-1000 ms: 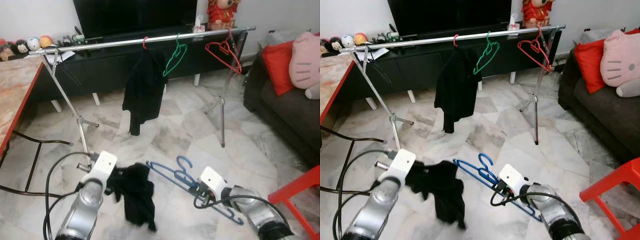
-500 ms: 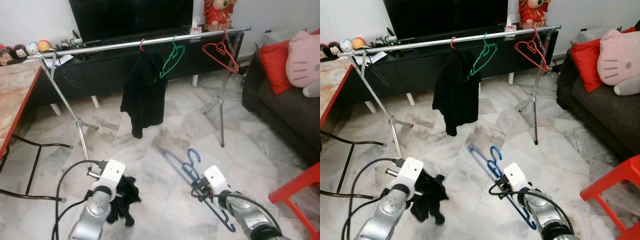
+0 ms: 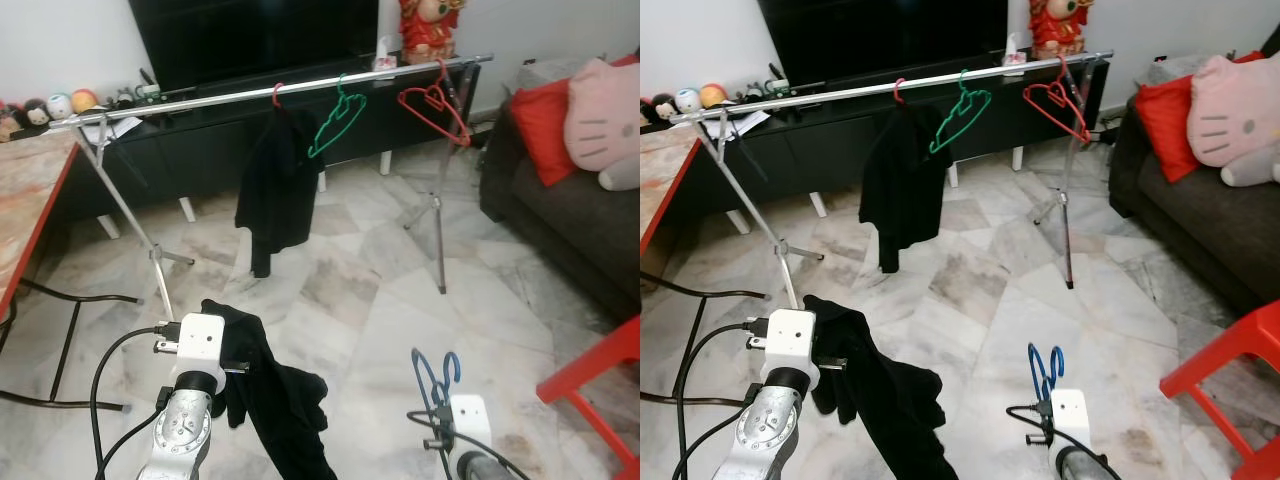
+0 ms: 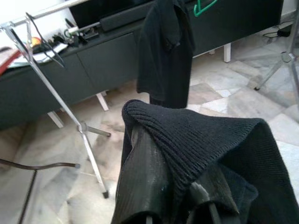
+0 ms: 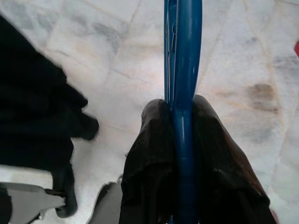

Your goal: Hang hanger

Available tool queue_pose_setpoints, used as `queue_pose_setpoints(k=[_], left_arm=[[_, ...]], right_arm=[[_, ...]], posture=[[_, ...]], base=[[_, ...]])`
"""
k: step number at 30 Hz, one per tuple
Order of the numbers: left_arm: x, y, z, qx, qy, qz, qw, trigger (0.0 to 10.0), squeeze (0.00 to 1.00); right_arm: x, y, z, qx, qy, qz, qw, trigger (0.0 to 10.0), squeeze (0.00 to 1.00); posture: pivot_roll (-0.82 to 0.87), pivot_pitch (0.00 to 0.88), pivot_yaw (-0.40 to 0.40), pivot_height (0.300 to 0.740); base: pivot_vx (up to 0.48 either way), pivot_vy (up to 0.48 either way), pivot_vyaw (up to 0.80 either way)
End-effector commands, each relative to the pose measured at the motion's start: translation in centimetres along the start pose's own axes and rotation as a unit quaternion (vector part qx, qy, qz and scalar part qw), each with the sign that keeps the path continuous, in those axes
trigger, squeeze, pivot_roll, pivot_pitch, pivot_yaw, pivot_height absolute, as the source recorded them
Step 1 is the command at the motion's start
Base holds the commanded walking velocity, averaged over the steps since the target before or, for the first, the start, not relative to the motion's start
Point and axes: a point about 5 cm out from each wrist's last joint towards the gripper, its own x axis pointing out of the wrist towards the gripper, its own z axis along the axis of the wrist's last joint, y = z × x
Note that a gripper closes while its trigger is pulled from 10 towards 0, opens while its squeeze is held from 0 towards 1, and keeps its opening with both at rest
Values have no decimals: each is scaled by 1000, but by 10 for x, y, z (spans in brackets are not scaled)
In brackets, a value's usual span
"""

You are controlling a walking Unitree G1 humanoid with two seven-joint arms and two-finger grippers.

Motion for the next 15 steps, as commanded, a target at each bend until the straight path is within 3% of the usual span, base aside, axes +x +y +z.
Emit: queue_pose_setpoints(k=[1,6,15], left_arm=[[-1,7,8,-4,-21,17,1000,10000,0],[-4,4,10,-24,-23,20,999,10000,0],[-6,5,5,-23,-10,26,999,10000,0]], right_arm=[[0,5,-3,-4,3,0,1000,10000,0],[-4,-5,-20,-2,35,-18,999,10000,0],[-4,-7,-18,-1,39,-14,999,10000,0]], posture=[[-143,0,79,740],[-130,0,69,740],[-133,0,66,740]], base=[[0,0,0],[0,0,0],[0,0,0]])
